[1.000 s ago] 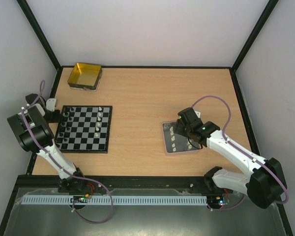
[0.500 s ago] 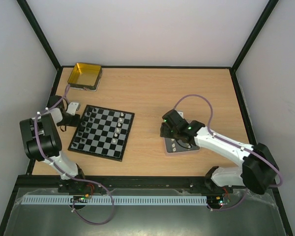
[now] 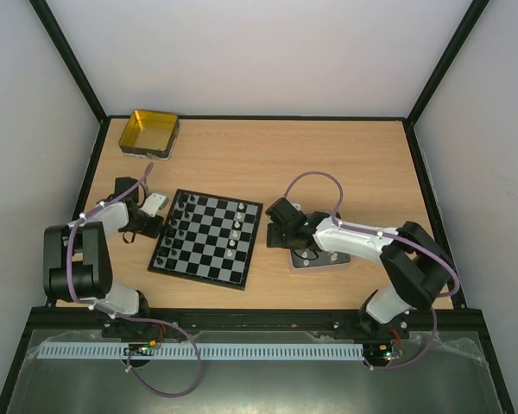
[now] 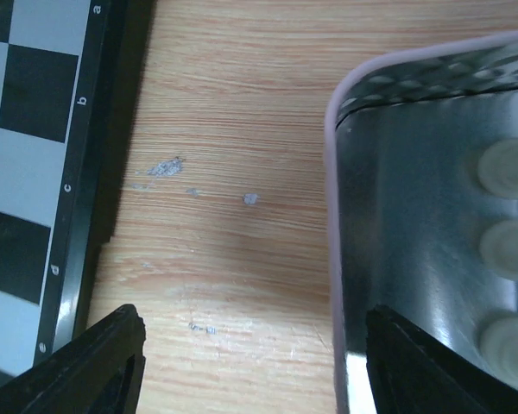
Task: Set up the chess pieces on the board
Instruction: Move the chessboard to the center of the board.
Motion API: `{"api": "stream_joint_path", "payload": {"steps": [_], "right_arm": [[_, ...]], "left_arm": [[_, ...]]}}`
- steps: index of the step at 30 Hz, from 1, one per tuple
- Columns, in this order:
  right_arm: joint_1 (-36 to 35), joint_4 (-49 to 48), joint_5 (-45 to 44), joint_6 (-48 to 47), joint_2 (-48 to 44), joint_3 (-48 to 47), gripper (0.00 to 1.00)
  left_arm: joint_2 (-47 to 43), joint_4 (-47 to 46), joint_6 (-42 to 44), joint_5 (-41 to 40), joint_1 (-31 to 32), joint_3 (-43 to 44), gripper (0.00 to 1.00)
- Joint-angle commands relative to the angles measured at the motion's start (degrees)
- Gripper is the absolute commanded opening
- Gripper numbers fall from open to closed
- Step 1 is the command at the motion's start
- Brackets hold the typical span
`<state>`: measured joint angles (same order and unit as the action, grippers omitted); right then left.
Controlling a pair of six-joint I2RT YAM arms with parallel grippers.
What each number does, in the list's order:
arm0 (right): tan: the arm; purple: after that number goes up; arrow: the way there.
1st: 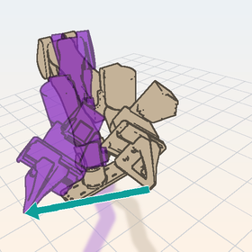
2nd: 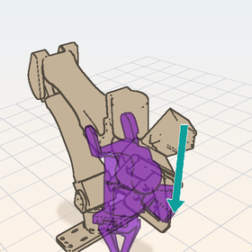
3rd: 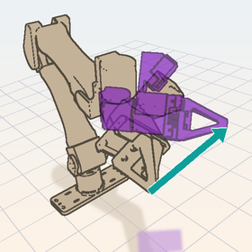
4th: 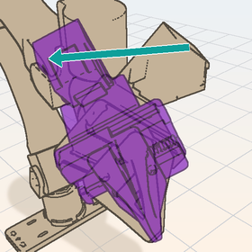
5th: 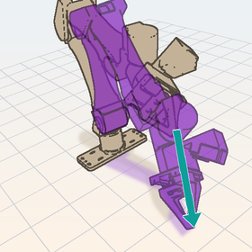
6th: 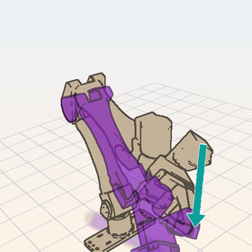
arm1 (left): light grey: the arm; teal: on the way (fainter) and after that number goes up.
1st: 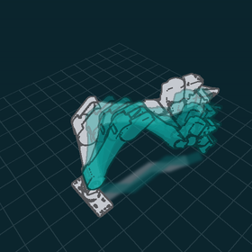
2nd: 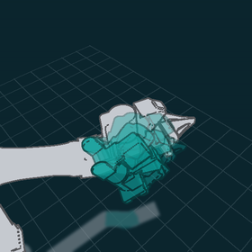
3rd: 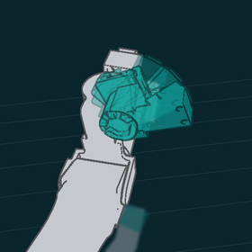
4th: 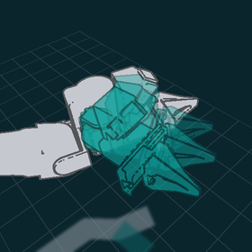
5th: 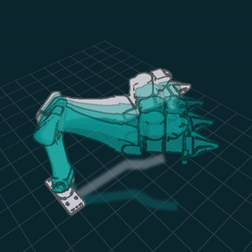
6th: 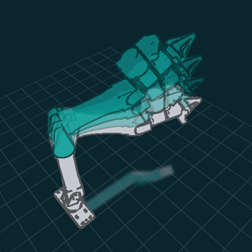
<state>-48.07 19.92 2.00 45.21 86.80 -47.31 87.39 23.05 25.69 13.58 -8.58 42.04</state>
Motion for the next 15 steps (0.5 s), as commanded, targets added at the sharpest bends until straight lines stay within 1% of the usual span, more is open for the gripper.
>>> {"api": "stream_joint_path", "payload": {"steps": [1,2,7,10,15], "right_arm": [[-0.44,-1.90,-0.73,-1.09,4.27,-2.98,0.66],[-0.44,-1.55,-1.41,-1.37,5.36,-3.60,0.64],[-0.44,0.24,-4.60,-3.03,11.48,-6.96,0.48],[-0.44,0.84,-5.88,-3.37,14.02,-8.96,0.45],[-0.44,1.53,-6.83,-3.68,15.86,-11.04,0.45]], "left_arm": [[-2.68,4.12,-0.16,0.63,2.80,-1.97,0.18],[-3.24,4.29,-0.06,0.44,3.57,-2.23,0.18],[-5.43,4.67,0.22,-0.73,6.05,-3.32,0.18],[-5.62,4.28,0.93,-1.86,7.74,-3.79,0.18],[-6.27,4.02,1.76,-4.11,10.63,-4.61,0.18]]}}
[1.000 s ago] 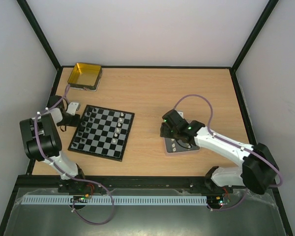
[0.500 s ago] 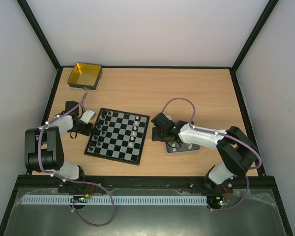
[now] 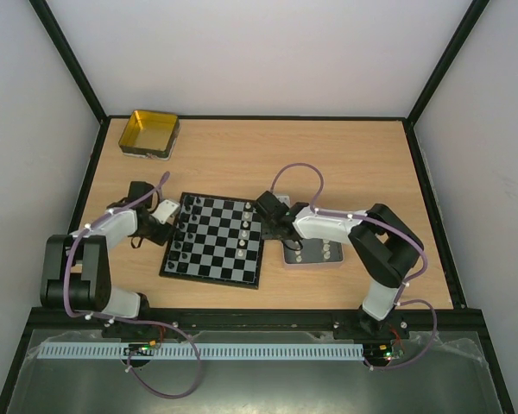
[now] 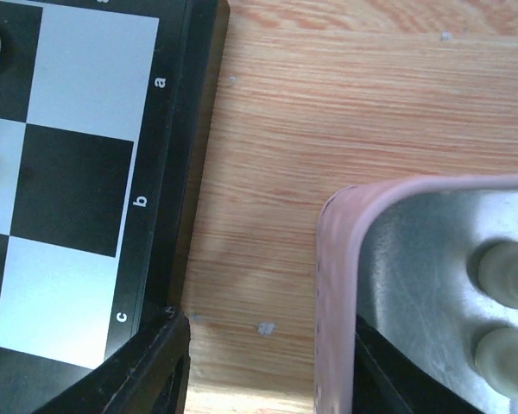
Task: Set up the chess pieces on the board
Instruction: Move the chessboard to the center of the board.
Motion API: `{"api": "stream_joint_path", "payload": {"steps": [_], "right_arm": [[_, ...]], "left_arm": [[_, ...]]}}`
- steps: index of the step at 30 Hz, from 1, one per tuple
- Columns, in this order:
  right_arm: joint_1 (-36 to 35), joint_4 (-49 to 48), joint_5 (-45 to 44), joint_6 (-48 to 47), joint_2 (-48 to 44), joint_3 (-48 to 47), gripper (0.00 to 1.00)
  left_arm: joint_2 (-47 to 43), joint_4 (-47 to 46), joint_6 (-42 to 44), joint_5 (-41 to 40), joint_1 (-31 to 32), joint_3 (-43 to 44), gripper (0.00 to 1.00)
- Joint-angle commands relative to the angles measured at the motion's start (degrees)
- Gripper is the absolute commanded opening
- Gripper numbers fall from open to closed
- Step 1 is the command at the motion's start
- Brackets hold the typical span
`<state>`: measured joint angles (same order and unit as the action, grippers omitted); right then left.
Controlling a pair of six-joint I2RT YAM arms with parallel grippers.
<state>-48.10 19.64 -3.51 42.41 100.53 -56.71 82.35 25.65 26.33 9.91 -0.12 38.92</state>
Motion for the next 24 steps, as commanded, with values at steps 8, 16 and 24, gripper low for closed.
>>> {"api": "stream_joint_path", "payload": {"steps": [8,16,24], "right_arm": [[-0.42,3.39,-2.27,-1.30,1.91,-2.27,0.45],[-0.42,4.56,-4.43,-1.19,-0.21,-1.19,0.45],[-0.42,5.76,-5.37,-0.93,-2.49,-1.42,0.45]], "left_arm": [[-3.08,2.90,2.48,-0.20,4.17,-1.74,0.18],[-4.68,4.15,2.84,0.01,5.46,-1.98,0.17],[-5.61,5.03,2.52,0.76,6.97,-1.92,0.17]]}}
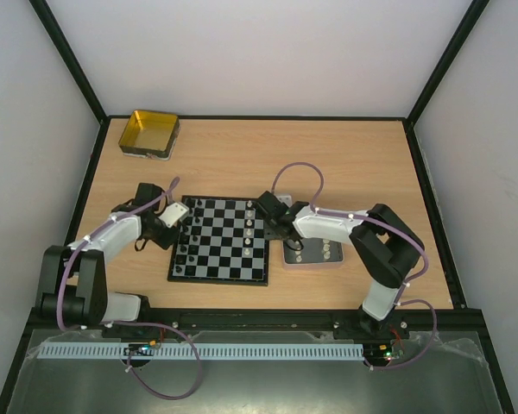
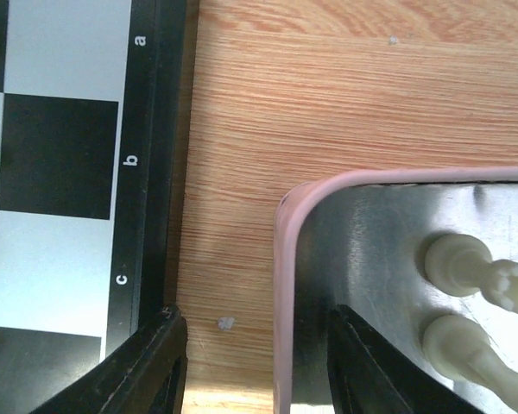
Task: Set up the chess pieces on the board
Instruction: Move the chessboard to the center of the board.
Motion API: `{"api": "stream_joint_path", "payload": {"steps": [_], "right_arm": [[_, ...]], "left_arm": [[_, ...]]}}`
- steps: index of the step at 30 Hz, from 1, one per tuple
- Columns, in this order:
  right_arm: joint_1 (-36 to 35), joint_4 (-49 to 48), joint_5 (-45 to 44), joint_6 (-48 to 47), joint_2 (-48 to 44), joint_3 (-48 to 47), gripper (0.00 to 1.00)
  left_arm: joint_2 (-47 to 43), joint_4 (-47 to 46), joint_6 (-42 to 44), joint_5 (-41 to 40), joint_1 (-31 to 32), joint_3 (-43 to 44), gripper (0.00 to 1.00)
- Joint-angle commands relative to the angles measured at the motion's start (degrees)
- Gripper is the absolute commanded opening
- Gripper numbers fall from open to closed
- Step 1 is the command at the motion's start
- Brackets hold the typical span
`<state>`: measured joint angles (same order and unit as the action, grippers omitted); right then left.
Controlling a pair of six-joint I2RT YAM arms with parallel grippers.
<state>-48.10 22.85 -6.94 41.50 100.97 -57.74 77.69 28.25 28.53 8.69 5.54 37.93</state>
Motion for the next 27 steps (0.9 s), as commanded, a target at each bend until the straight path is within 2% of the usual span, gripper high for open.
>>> {"api": "stream_joint_path", "payload": {"steps": [1,7,14,20,24,27], "right_arm": [[-0.42,2.67,-1.94,-0.01,-3.17,-0.42,0.45],[-0.41,3.80,-2.94,0.06,-4.85,-0.63,0.46],[-0.33,5.10,-4.31,0.06,-6.77,-0.53,0.46],[-0.39,7.01,-4.74,0.00,-11.75,-0.87,0.47],[-0.33,8.76,-6.01,-0.21,-16.25,-1.03,0.54],[-0.24,9.99,-7.20,-0.19,-19.24,-0.14,0.70]], "left_arm": [[-0.92,2.46,0.25,1.93,1.58,-0.98,0.17],[-0.79,2.17,0.16,1.39,2.22,-1.40,0.16],[2.89,-2.88,-0.95,-6.87,1.26,-3.04,0.13],[-0.29,-0.72,0.00,-3.82,-2.16,-1.14,0.13],[-2.28,1.18,0.11,-2.80,-3.14,0.41,0.19],[-3.29,1.97,-0.38,-2.76,-3.49,0.99,0.28]]}}
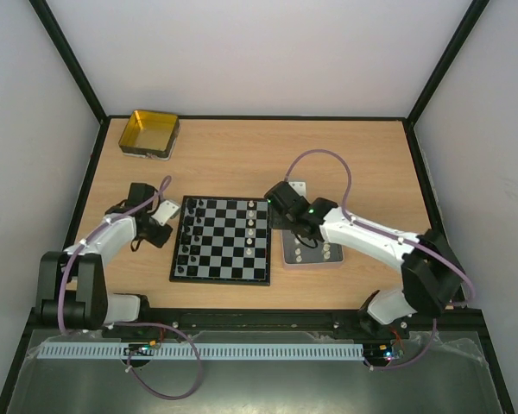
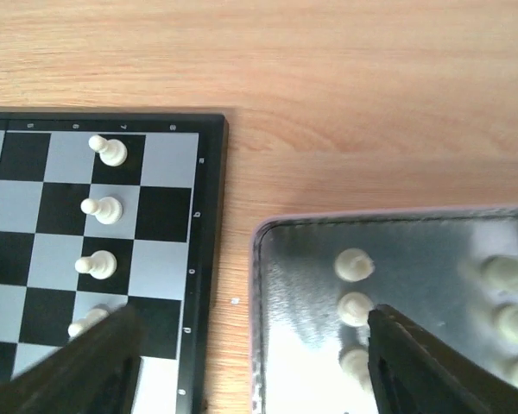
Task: Set up the chess pieces on the board
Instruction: Move the chessboard to the center of the board, then adjust the chessboard at the center of the board.
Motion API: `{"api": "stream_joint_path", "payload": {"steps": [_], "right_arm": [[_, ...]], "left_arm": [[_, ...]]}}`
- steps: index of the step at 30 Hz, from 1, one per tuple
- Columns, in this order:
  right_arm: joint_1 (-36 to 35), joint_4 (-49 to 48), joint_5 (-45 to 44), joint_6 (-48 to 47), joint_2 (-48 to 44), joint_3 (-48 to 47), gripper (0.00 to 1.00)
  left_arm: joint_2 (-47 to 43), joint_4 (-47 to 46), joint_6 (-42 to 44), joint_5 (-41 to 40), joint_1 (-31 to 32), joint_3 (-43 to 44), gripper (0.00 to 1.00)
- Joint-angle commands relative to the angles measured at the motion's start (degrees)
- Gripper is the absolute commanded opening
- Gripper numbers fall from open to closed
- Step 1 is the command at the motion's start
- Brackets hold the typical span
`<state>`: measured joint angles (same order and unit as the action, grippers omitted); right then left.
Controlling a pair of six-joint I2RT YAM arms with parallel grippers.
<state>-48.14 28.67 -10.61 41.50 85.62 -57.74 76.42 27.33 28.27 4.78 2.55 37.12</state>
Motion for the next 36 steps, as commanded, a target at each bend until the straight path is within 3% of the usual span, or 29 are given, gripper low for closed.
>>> {"api": "stream_joint_path", "payload": {"steps": [1,7,13,19,23,26,31,36], "right_arm": [[-0.01,4.35,-3.70,-0.08,-4.94,0.58,0.75],[0.94,3.24,-1.73,0.68,-11.90,6.72,0.79],[0.90,4.68,-2.33,0.34,-16.25,9.62,0.80],[3.44,6.59,-0.74,-0.45,-16.16,9.49,0.64],[10.76,7.35,3.63,-3.05,-17.75,9.89,0.58],[16.33,9.49,5.51,-4.81,-17.99,7.86,0.58],[17.56,9.92,7.17,-4.30,-16.56,6.30,0.58],[17.66,8.34,7.73,-3.40,-15.81,7.23,0.58]], "left_arm": [[-2.47,3.10,-0.33,1.19,-0.59,2.01,0.33],[-7.14,5.53,-1.02,2.49,-2.09,4.87,0.73],[-12.08,9.59,-1.76,7.28,-3.11,11.08,0.84],[-15.06,9.31,-4.37,11.59,-3.16,11.97,0.84],[-15.06,6.43,-4.55,9.18,-4.30,8.61,0.82],[-12.26,6.68,-2.80,9.22,-6.64,6.59,0.74],[-8.86,6.32,0.98,9.16,-10.71,3.59,0.45],[-6.62,8.90,5.43,10.70,-11.12,0.51,0.45]]}}
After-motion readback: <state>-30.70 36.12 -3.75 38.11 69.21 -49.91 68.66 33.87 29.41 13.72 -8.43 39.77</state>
